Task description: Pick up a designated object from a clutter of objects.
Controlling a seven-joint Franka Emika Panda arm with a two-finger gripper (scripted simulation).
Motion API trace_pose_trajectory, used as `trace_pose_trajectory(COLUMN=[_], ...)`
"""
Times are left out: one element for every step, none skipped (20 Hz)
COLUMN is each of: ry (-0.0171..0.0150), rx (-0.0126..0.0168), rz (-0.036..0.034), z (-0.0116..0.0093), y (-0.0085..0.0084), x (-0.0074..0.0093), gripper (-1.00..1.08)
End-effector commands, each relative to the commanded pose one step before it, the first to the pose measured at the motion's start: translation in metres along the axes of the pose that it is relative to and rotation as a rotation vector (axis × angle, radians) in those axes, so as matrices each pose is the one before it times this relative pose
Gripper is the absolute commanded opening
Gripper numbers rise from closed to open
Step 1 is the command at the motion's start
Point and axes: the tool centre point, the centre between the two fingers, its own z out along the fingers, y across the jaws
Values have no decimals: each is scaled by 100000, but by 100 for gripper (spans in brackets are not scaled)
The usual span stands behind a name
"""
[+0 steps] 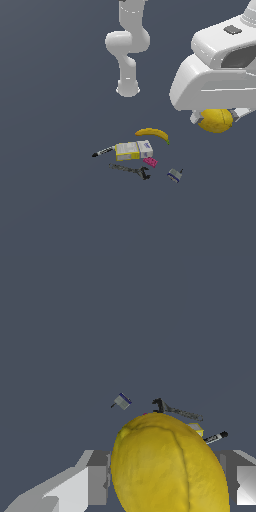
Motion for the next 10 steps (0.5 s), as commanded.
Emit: trace_pose_trajectory(ry=[74,0,0,0,0,0,0,0,0,0], rx=[12,0,0,0,0,0,0,0,0,0], rz=[-6,0,0,0,0,0,0,0,0,0], z=[-552,-138,-117,-98,-80,-63,-47,-32,-18,-6], y=[-8,-2,-2,-2,-2,-2,-1,-1,-1,0], x=[270,79,69,60,50,41,32,23,13,4], gripper=[-100,-100,-100,-100,-100,-100,-100,-100,-100,-100])
